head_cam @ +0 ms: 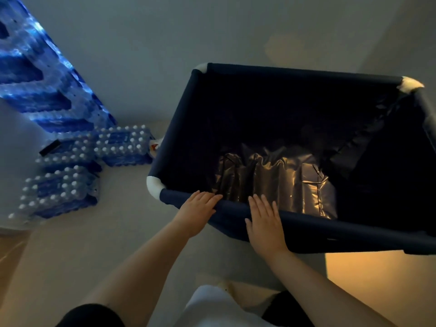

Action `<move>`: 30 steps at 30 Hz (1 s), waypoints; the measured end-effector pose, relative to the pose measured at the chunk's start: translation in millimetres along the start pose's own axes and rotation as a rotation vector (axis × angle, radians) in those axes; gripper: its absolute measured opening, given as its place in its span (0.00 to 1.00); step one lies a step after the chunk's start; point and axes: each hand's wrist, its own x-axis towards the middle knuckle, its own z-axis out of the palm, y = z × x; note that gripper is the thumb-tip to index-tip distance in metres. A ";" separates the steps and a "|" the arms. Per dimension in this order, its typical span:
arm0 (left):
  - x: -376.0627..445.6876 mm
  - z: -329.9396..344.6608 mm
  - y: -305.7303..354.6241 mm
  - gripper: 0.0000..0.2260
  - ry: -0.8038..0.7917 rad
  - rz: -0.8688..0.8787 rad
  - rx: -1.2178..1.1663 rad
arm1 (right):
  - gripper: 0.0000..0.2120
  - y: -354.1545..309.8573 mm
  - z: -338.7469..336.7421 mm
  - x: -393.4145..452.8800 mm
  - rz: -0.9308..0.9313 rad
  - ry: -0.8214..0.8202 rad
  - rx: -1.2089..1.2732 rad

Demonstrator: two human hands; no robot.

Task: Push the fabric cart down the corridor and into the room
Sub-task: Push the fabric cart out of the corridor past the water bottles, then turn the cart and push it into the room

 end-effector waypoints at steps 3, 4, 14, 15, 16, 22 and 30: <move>0.3 -0.6 -4.0 0.21 0.031 0.004 -0.001 | 0.24 6.7 1.8 -1.1 0.081 0.035 -0.041; 0.3 -0.6 -4.4 0.21 0.041 0.004 -0.004 | 0.24 7.6 3.3 -0.9 0.072 0.031 -0.053; 7.2 0.8 -2.5 0.22 0.085 -0.002 -0.017 | 0.20 19.6 10.0 8.7 0.018 0.042 -0.043; 9.5 1.1 -0.9 0.22 0.080 -0.004 -0.010 | 0.20 22.4 9.1 8.8 0.014 0.039 -0.035; 12.0 1.2 1.4 0.23 0.077 -0.008 -0.004 | 0.20 25.5 7.9 9.1 0.010 0.038 -0.024; 32.6 0.0 22.9 0.23 0.087 -0.002 -0.006 | 0.19 52.7 -0.6 7.2 0.027 0.049 0.027; 73.0 -0.3 70.0 0.23 0.067 0.036 0.005 | 0.19 110.2 -14.3 -2.0 0.099 0.054 0.045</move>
